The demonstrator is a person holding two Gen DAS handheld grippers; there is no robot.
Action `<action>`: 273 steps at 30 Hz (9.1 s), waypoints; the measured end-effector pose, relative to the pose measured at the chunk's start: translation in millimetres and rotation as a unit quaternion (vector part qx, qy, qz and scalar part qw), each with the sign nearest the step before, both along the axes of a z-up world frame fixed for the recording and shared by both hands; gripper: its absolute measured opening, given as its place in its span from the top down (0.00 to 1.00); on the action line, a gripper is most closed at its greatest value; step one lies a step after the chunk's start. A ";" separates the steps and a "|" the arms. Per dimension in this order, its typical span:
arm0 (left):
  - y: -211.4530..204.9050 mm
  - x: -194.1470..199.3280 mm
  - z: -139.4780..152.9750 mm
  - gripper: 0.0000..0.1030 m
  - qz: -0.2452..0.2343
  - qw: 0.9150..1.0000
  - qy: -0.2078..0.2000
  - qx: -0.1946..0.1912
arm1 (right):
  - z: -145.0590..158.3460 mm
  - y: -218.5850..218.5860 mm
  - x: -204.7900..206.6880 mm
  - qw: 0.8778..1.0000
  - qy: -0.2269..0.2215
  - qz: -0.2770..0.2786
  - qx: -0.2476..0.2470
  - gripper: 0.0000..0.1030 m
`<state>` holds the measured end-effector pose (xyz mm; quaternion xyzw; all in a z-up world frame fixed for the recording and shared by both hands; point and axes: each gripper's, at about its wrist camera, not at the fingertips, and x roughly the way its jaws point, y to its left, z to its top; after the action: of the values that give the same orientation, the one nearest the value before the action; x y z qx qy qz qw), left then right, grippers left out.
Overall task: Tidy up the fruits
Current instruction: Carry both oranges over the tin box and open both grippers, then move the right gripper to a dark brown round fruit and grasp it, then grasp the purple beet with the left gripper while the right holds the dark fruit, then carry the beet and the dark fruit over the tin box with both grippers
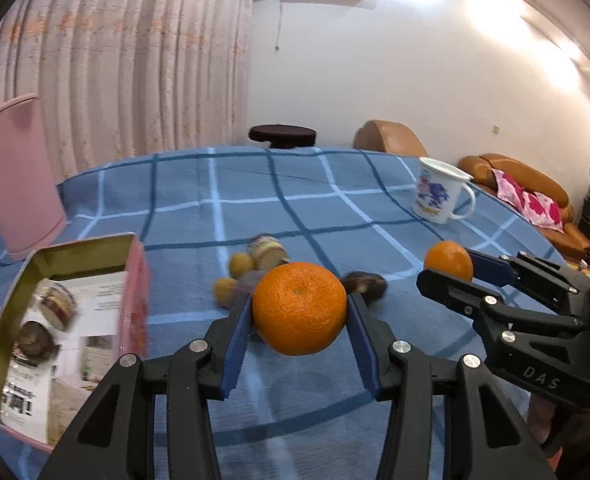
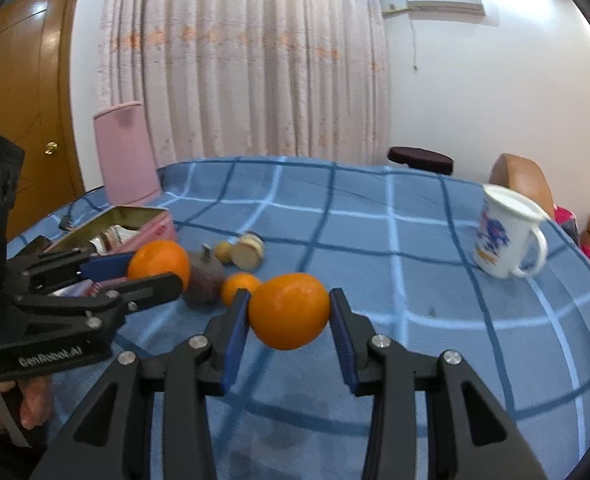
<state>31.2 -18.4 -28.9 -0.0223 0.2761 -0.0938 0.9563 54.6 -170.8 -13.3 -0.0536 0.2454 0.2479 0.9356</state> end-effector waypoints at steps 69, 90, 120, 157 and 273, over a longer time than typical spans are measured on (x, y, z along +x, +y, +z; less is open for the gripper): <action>159.0 -42.0 -3.1 0.28 0.201 0.979 0.021 -0.022 | -0.6 172.3 7.9 0.982 0.046 0.182 0.020 0.31; 76.7 -9.5 7.6 0.27 0.112 0.993 0.020 0.018 | -11.3 38.1 47.8 0.998 0.056 0.014 0.039 0.26; 12.0 58.1 -18.9 0.27 0.025 0.996 0.080 0.040 | -47.5 17.8 83.8 0.983 0.183 0.006 0.030 0.44; 16.2 69.6 -21.6 0.49 -0.012 0.995 0.097 0.003 | -38.0 14.3 73.3 0.990 0.137 -0.027 0.019 0.54; 185.6 -3.7 -6.5 0.48 0.225 0.974 0.030 0.010 | -22.9 218.0 25.9 0.976 0.066 0.206 -0.018 0.54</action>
<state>27.5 167.2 -35.4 -0.0769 0.2931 0.1275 0.9444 80.5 47.2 -36.2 -0.1034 0.2949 0.4338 0.8451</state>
